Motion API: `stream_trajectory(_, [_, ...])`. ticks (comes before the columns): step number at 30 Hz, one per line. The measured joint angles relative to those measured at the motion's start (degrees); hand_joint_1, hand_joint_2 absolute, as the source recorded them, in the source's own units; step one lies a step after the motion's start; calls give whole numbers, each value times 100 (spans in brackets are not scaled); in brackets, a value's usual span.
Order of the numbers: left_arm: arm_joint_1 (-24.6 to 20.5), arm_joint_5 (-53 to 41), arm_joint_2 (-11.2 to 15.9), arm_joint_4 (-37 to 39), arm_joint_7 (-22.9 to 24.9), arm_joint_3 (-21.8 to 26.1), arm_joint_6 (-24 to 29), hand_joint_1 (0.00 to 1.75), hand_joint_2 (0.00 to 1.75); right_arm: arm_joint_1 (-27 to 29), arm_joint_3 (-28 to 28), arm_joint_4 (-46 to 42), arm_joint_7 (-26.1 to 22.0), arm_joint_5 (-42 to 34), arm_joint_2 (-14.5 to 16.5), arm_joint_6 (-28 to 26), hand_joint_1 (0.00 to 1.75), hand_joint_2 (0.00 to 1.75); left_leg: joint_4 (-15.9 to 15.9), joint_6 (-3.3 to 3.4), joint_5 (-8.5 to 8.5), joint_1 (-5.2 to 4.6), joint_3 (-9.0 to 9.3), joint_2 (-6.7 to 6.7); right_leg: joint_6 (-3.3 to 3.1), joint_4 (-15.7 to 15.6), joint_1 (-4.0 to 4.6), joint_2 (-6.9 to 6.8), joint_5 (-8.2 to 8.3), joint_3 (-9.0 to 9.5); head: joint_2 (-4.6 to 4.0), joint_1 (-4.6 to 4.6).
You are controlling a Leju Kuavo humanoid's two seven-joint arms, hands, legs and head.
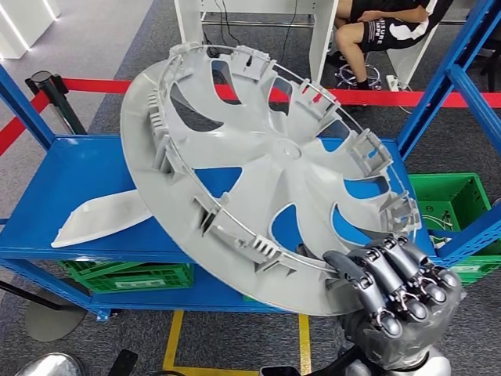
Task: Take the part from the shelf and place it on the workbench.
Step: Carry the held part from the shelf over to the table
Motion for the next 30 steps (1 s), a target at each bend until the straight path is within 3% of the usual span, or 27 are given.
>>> stream_trajectory(6, [1,9,0,2,8,101,-59,0,175,-46,254,120,409,-77,-137,0,169,175,0,0,0,0,0,0,0,0,-1,-1,0,0,0,0])
stream_trajectory(30, [3,9,0,2,8,177,-60,0,175,-67,387,240,434,-91,-277,0,169,175,0,0,0,0,0,0,0,0,-1,-1,0,0,0,1])
